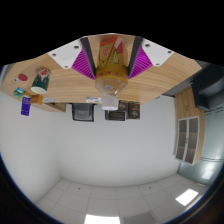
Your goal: Pour water
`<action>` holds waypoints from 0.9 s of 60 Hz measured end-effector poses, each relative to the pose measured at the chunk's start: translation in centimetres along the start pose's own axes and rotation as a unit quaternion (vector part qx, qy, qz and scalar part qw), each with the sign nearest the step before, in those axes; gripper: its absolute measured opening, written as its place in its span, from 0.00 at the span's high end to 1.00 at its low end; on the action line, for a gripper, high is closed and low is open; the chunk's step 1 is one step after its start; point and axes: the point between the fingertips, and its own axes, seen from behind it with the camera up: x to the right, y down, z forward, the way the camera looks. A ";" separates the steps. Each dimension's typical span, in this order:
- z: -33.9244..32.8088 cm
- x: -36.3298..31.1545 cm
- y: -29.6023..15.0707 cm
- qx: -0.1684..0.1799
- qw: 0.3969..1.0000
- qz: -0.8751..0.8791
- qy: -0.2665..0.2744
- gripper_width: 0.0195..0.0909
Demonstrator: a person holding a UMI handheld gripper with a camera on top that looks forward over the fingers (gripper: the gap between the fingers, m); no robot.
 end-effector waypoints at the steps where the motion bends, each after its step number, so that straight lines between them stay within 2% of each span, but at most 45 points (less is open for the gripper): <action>1: 0.1 0.0 0.1 0.003 1.000 0.002 0.003 0.41; 13: 0.1 0.1 0.0 0.014 1.000 0.014 0.004 0.60; 20: -0.1 -0.1 -0.1 0.020 1.000 0.012 -0.005 0.60; 26: 0.3 0.6 -0.4 0.001 0.998 0.051 -0.026 0.60; 35: 1.8 5.9 -3.8 0.013 0.978 0.198 -0.055 0.60; 42: 3.0 11.3 -5.5 0.021 0.924 0.376 -0.066 0.60; 54: 5.9 19.0 -5.4 0.022 0.758 0.648 -0.070 0.61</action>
